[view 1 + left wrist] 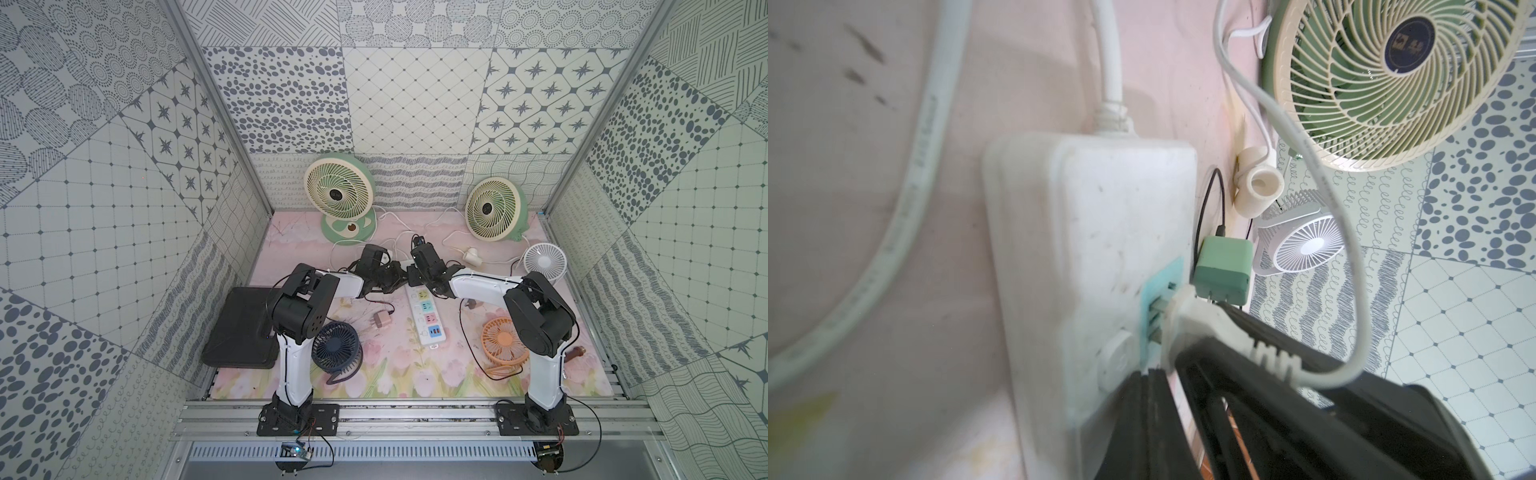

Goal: Unplug the desk fan from the power strip
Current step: Remove the plug from the socket.

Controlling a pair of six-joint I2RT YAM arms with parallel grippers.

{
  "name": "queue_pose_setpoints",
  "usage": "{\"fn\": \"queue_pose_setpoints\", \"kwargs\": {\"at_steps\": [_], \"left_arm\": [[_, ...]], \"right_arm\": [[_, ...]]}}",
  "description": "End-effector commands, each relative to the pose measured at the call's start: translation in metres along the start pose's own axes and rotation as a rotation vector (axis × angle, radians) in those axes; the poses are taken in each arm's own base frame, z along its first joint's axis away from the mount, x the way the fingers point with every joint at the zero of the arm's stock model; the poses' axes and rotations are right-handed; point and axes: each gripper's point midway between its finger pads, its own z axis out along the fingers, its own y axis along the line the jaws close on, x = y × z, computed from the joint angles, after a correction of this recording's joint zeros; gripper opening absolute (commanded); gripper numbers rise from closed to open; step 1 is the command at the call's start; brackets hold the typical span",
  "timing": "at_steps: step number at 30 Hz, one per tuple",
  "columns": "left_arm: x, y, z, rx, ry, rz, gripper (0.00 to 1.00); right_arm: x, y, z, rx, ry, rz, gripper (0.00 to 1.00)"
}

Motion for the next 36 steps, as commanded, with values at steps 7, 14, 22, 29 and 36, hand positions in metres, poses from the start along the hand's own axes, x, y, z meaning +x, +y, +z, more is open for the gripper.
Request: {"fn": "queue_pose_setpoints", "kwargs": {"at_steps": [7,14,22,29,36], "left_arm": [[0.016,0.040,-0.003,-0.155,0.031,-0.074,0.00],[0.017,0.040,-0.004,-0.157,0.032,-0.075,0.00],[0.016,0.039,-0.005,-0.159,0.029,-0.074,0.00],[0.016,0.041,-0.004,-0.161,0.031,-0.077,0.00],[0.016,0.040,-0.003,-0.156,0.032,-0.076,0.00]], "right_arm": [[-0.016,0.015,-0.008,-0.056,-0.039,0.009,0.00],[-0.019,0.008,-0.013,-0.097,-0.044,0.077,0.00],[-0.018,0.015,-0.012,-0.083,-0.043,0.051,0.00],[-0.020,0.006,-0.017,-0.051,-0.048,0.046,0.00],[-0.015,0.001,-0.012,-0.109,-0.024,0.116,0.00]]}}
